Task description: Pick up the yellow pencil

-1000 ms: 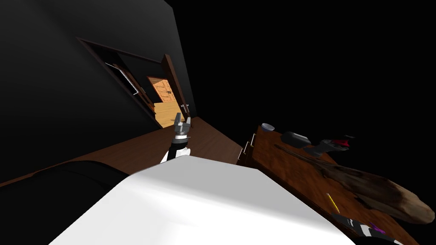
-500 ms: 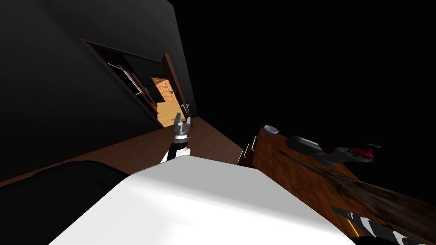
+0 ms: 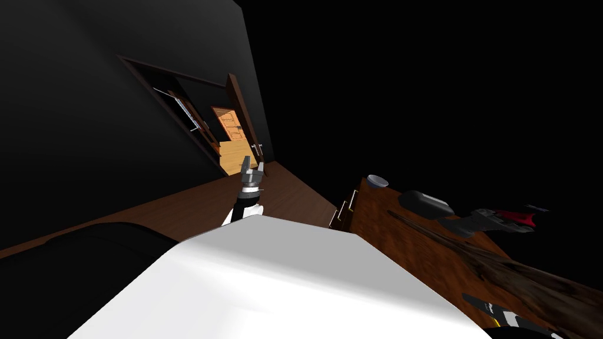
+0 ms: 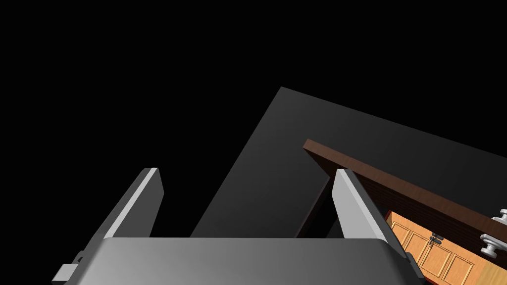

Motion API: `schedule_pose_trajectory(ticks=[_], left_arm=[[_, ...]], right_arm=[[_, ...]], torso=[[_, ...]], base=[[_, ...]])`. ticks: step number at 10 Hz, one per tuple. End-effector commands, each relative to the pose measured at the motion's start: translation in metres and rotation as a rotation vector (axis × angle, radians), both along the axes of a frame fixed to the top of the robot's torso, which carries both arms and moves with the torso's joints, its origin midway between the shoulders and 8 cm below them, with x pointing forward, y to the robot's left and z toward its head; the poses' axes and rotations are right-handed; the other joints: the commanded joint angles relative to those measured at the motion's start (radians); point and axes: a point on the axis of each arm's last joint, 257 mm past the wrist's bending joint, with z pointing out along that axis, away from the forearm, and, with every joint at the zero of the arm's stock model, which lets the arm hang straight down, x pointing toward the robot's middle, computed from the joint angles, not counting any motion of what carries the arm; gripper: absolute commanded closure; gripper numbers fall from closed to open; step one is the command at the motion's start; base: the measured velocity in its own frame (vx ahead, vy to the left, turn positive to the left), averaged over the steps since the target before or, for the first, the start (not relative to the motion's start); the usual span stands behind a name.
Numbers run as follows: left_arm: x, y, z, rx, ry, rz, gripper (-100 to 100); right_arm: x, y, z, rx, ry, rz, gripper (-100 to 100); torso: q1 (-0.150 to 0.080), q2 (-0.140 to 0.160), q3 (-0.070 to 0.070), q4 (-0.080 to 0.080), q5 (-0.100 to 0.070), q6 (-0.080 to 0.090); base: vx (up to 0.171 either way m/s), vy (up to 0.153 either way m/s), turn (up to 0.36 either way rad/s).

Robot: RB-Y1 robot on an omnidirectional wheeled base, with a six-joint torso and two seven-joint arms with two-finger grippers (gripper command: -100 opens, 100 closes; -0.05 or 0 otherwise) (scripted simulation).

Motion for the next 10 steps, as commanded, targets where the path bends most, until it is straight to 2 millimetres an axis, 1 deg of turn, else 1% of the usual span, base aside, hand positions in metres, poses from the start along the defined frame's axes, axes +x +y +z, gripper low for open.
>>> schedule_pose_trajectory(ticks=[1,2,3,7,8,9,10], left_arm=[[0.000,0.000,0.000,0.000,0.000,0.000,0],[0.000,0.000,0.000,0.000,0.000,0.000,0],[0.000,0.000,0.000,0.000,0.000,0.000,0],[0.000,0.000,0.000,0.000,0.000,0.000,0],[0.000,0.000,0.000,0.000,0.000,0.000,0],[0.000,0.000,0.000,0.000,0.000,0.000,0],[0.000,0.000,0.000,0.000,0.000,0.000,0]], right_arm=[[-0.009,0.001,-0.007,-0.001,0.001,-0.008,-100],[-0.005,0.001,-0.004,0.001,0.000,-0.007,-100],[-0.006,0.001,-0.005,0.000,0.001,-0.006,100],[-0.006,0.001,-0.005,0.000,0.000,-0.006,100],[-0.006,0.001,-0.005,0.000,0.000,-0.006,0],[0.020,-0.017,0.013,-0.046,-0.028,0.016,-100],[0.029,-0.022,0.019,-0.058,-0.039,0.021,-100]], torso=[[0.000,0.000,0.000,0.000,0.000,0.000],[0.000,0.000,0.000,0.000,0.000,0.000],[0.000,0.000,0.000,0.000,0.000,0.000],[0.001,0.001,0.001,0.000,0.000,0.000],[0.001,0.001,0.001,0.000,0.000,0.000],[0.001,0.001,0.001,0.000,0.000,0.000],[0.005,0.000,0.000,0.000,0.001,-0.001]], base=[[0.032,-0.018,0.054],[0.014,-0.009,0.009],[0.000,0.000,0.000],[0.000,0.000,0.000],[0.000,0.000,0.000],[0.009,0.065,0.051],[0.027,0.109,0.047]])
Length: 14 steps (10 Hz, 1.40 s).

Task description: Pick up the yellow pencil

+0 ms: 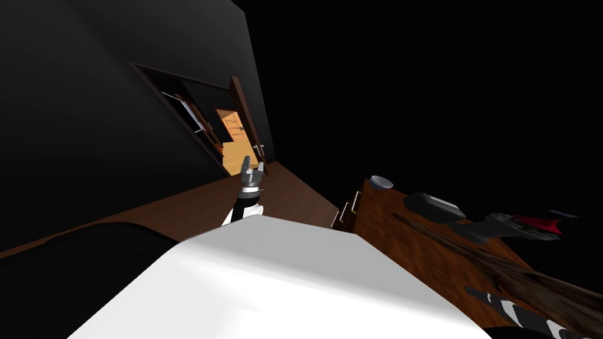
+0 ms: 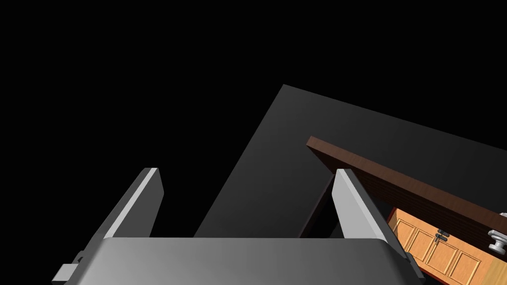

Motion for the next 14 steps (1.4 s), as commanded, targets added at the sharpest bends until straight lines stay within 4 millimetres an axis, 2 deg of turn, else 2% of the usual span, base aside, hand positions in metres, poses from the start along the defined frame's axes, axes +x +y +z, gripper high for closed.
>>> schedule_pose_trajectory(ticks=[1,3,4,5,6,8,10,13,14], left_arm=[[0.000,0.000,0.000,0.000,0.000,0.000,0],[0.000,0.000,0.000,0.000,0.000,0.000,0],[0.000,0.000,0.000,0.000,0.000,0.000,0],[0.000,0.000,0.000,0.000,0.000,0.000,0],[0.000,0.000,0.000,0.000,0.000,0.000,0],[0.000,0.000,0.000,0.000,0.000,0.000,0],[0.000,0.000,0.000,0.000,0.000,0.000,0],[0.000,0.000,0.000,0.000,0.000,0.000,0],[0.000,0.000,0.000,0.000,0.000,0.000,0]], right_arm=[[0.022,-0.014,0.015,-0.030,-0.033,0.011,-100],[0.029,-0.017,0.019,-0.038,-0.045,0.013,-100],[0.042,-0.021,0.027,-0.048,-0.069,0.015,-100],[0.075,-0.019,0.040,-0.039,-0.136,0.002,-100],[0.068,-0.023,0.039,-0.049,-0.134,-0.008,-100],[0.084,-0.012,0.039,-0.013,-0.154,-0.010,-100],[0.077,0.007,0.027,0.045,-0.148,-0.029,-100],[0.056,0.031,0.006,0.118,-0.121,-0.049,-100],[0.044,0.047,-0.004,0.161,-0.104,-0.058,-100]], torso=[[0.000,0.000,0.000,0.000,0.000,0.000],[-0.001,0.001,0.000,0.000,0.000,0.000],[-0.003,0.002,0.001,0.000,-0.001,0.001],[-0.004,0.002,0.001,0.001,-0.001,0.000],[-0.004,0.005,0.003,0.001,-0.001,0.000],[-0.006,0.006,0.003,0.001,-0.002,0.001],[-0.011,0.010,0.006,0.002,-0.003,0.001],[-0.015,0.013,0.008,0.003,-0.004,0.002],[-0.014,0.013,0.008,0.003,-0.004,0.002]], base=[[0.032,0.114,0.038],[0.003,0.059,0.019],[-0.012,0.024,0.021],[-0.067,0.031,0.105],[-0.073,0.013,0.050],[-0.057,-0.005,-0.007],[-0.136,-0.095,0.008],[-0.137,-0.111,-0.010],[-0.136,-0.112,-0.002]])
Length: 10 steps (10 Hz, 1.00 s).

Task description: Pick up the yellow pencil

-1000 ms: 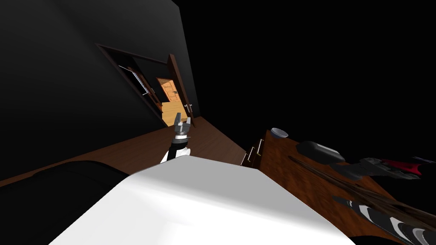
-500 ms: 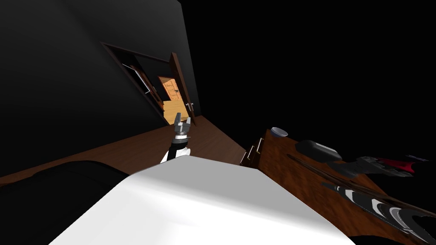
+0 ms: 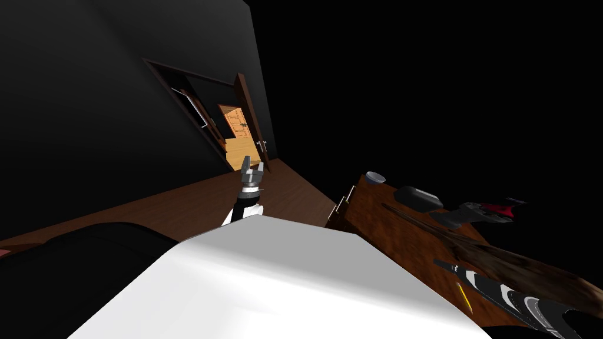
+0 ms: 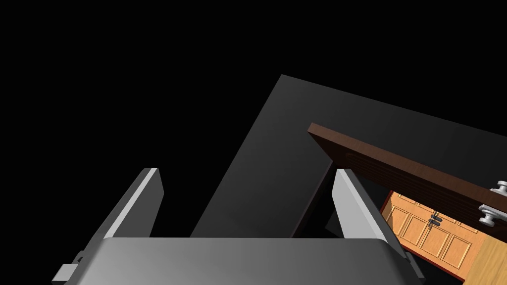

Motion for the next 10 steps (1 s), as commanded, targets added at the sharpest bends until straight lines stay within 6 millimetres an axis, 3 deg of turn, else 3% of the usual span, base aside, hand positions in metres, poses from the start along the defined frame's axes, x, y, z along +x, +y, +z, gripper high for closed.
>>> schedule_pose_trajectory(ticks=[1,3,4,5,6,7,10], left_arm=[[0.000,0.000,0.000,0.000,0.000,0.000,0],[0.000,0.000,0.000,0.000,0.000,0.000,0],[0.000,0.000,0.000,0.000,0.000,0.000,0],[0.000,0.000,0.000,0.000,0.000,0.000,0],[0.000,0.000,0.000,0.000,0.000,0.000,0],[0.000,0.000,0.000,0.000,0.000,0.000,0],[0.000,0.000,0.000,0.000,0.000,0.000,0]], right_arm=[[-0.016,0.013,-0.005,0.029,0.037,0.019,-100],[-0.011,0.010,-0.003,0.031,0.007,-0.020,-100],[-0.018,0.023,-0.008,0.066,0.025,-0.018,-100],[-0.015,0.018,-0.006,0.048,0.020,-0.014,-100],[-0.015,0.019,-0.007,0.052,0.021,-0.014,0],[-0.025,0.019,-0.013,0.051,0.022,-0.023,-100],[-0.041,0.020,-0.025,0.050,0.025,-0.037,-100]], torso=[[0.000,0.000,0.000,0.000,0.000,0.000],[0.006,-0.007,-0.004,-0.001,0.002,-0.001],[0.008,-0.010,-0.006,-0.002,0.002,-0.001],[0.006,-0.009,-0.006,-0.002,0.002,-0.001],[0.006,-0.010,-0.006,-0.002,0.002,-0.001],[0.008,-0.010,-0.006,-0.002,0.002,-0.001],[0.006,-0.014,-0.008,-0.003,0.002,-0.001]], base=[[-0.085,-0.069,0.004],[-0.006,0.001,-0.002],[-0.013,-0.035,0.009],[-0.013,-0.027,0.008],[0.000,0.000,0.000],[0.023,-0.005,0.058],[0.054,-0.021,0.060]])
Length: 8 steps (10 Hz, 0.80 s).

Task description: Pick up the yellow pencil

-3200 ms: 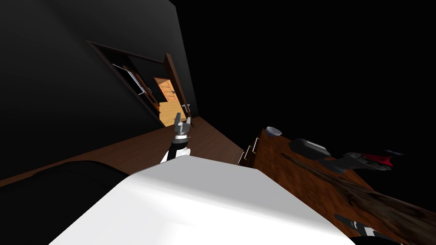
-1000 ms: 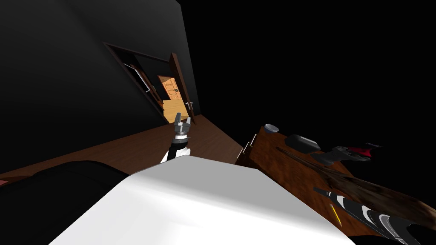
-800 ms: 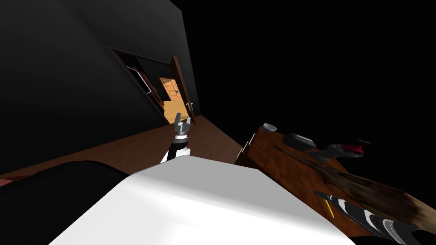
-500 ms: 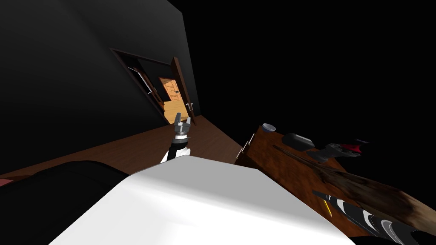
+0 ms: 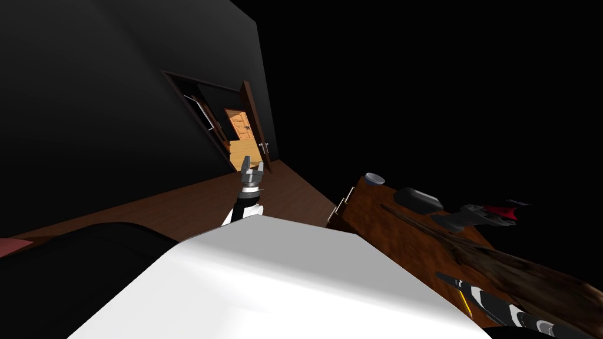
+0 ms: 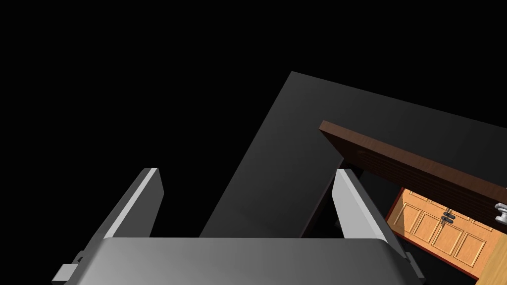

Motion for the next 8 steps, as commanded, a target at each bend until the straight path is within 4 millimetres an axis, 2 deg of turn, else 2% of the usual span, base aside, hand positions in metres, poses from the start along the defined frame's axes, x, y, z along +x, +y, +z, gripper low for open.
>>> schedule_pose_trajectory(ticks=[1,2,3,7,8], left_arm=[[0.0000,0.0000,0.0000,0.000,0.000,0.000,0],[0.0000,0.0000,0.0000,0.000,0.000,0.000,0],[0.0000,0.0000,0.0000,0.000,0.000,0.000,0],[0.0000,0.0000,0.0000,0.000,0.000,0.000,0],[0.0000,0.0000,0.0000,0.000,0.000,0.000,0]], right_arm=[[-0.0095,0.0019,-0.0075,0.001,0.002,-0.011,-100],[-0.0049,0.0019,-0.0046,0.003,0.000,-0.009,-100],[-0.0056,0.0019,-0.0052,0.001,0.001,-0.009,100],[-0.0056,0.0019,-0.0051,0.001,0.001,-0.010,100],[-0.0056,0.0019,-0.0052,0.001,0.001,-0.010,0]], torso=[[0.000,0.000,0.000,0.000,0.000,0.000],[0.000,0.000,0.000,0.000,0.000,0.000],[0.001,0.001,0.001,0.000,0.000,0.000],[0.002,0.003,0.002,0.001,0.001,0.000],[0.002,0.003,0.002,0.001,0.001,0.000]], base=[[0.047,-0.016,0.053],[0.021,-0.008,0.012],[0.000,0.000,0.000],[0.000,0.000,0.000],[0.000,0.000,0.000]])
